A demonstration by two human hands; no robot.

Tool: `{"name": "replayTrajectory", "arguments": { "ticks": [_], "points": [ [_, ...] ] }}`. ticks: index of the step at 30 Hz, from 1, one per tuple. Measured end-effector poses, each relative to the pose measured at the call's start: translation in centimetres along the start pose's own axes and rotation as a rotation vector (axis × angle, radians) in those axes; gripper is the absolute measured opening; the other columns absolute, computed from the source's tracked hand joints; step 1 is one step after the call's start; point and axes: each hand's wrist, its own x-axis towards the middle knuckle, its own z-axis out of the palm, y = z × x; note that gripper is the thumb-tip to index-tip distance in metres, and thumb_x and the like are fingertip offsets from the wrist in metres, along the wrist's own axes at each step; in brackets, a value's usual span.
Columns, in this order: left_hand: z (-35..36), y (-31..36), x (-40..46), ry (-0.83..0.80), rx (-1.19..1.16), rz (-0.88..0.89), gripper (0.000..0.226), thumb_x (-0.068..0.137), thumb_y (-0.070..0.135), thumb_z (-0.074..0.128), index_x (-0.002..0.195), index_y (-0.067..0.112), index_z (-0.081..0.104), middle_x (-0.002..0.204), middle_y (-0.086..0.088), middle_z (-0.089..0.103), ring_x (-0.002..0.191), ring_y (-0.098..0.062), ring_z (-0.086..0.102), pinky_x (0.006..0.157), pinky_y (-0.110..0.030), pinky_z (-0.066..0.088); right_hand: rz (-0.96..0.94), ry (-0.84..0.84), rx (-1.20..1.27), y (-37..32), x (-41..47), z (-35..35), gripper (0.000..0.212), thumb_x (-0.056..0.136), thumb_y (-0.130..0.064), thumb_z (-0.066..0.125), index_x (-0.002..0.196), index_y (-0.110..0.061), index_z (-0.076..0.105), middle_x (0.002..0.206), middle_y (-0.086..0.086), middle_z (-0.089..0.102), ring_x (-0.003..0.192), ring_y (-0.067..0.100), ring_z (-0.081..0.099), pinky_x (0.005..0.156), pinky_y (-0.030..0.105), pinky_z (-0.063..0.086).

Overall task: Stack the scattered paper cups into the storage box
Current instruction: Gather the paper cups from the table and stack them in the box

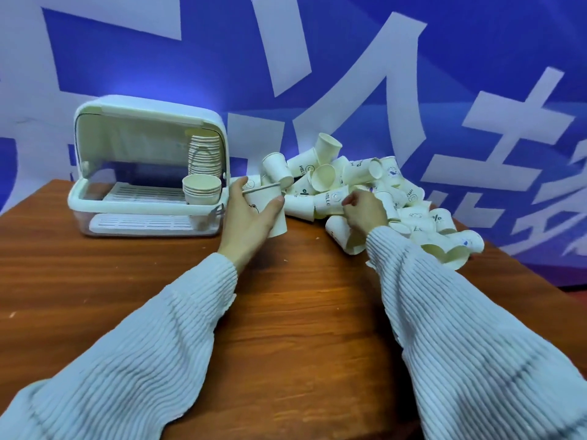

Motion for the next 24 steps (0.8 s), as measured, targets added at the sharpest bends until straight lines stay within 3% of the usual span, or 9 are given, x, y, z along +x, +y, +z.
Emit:
{"name": "replayTrajectory", "arguments": {
  "ticks": [3,6,9,12,15,19,24],
  "points": [
    [-1.5,1.3,0.6,0.015,-0.009,0.031,0.08,0.088,0.038,0.075,0.153,0.022,0.03,0.139,0.005,0.046,0.122,-0.01,0.049,0.101,-0.024,0.04,-0.039,0.089,0.053,0.3,-0.2,0.2,0.019,0.09,-0.016,0.055,0.094,-0.032,0.064,0.109,0.0,0.073,0.104,0.029,0.065,0.09,0.04,0.052],
    [-3.3,2.1,1.6,0.065,-0.001,0.08,0.077,0.089,0.039,0.075,0.15,0.022,0.032,0.136,0.004,0.048,0.119,-0.012,0.053,0.104,-0.03,0.046,-0.123,0.088,0.082,0.0,-0.8,0.6,0.013,0.092,-0.028,0.061,0.104,-0.028,0.056,0.107,-0.008,0.066,0.097,0.02,0.06,0.088,0.038,0.05],
    [-4.8,2.2,2.2,0.085,0.002,0.09,0.077,0.087,0.042,0.075,0.149,0.025,0.032,0.131,0.006,0.049,0.118,-0.012,0.054,0.104,-0.037,0.05,-0.112,0.036,0.064,-0.2,-0.8,1.2,0.023,0.093,-0.029,0.064,0.107,-0.026,0.047,0.107,-0.003,0.065,0.098,0.027,0.062,0.086,0.041,0.05],
    [-6.1,2.3,2.6,0.087,0.023,0.091,0.079,0.083,0.048,0.076,0.147,0.027,0.036,0.132,0.005,0.052,0.115,-0.012,0.058,0.098,-0.035,0.053,-0.105,0.179,0.088,-1.3,-1.2,1.6,0.015,0.091,-0.024,0.059,0.104,-0.025,0.05,0.103,0.004,0.068,0.096,0.032,0.063,0.086,0.045,0.051],
    [-8.3,3.0,3.5,0.126,0.055,0.102,0.069,0.087,0.038,0.076,0.144,0.025,0.04,0.129,0.007,0.055,0.107,-0.004,0.059,0.09,-0.025,0.054,-0.299,0.382,0.183,-4.4,-2.5,1.8,0.016,0.088,-0.026,0.062,0.103,-0.024,0.056,0.099,-0.002,0.067,0.097,0.026,0.06,0.087,0.041,0.047],
    [-11.3,3.1,4.6,0.226,0.085,0.081,0.071,0.081,0.034,0.077,0.143,0.027,0.041,0.13,0.007,0.053,0.119,-0.015,0.054,0.105,-0.042,0.048,-0.576,0.326,0.377,-11.1,-4.7,2.5,0.02,0.094,-0.025,0.064,0.114,-0.023,0.062,0.102,-0.011,0.071,0.1,0.018,0.066,0.085,0.039,0.052],
    [-13.8,3.7,5.1,0.325,0.028,0.08,0.067,0.08,0.032,0.077,0.138,0.03,0.042,0.124,0.011,0.052,0.117,-0.013,0.054,0.106,-0.042,0.048,-0.739,0.282,0.356,-18.2,-4.7,4.3,0.02,0.095,-0.021,0.061,0.113,-0.021,0.07,0.107,-0.006,0.075,0.103,0.023,0.066,0.087,0.041,0.052]
  ]
}}
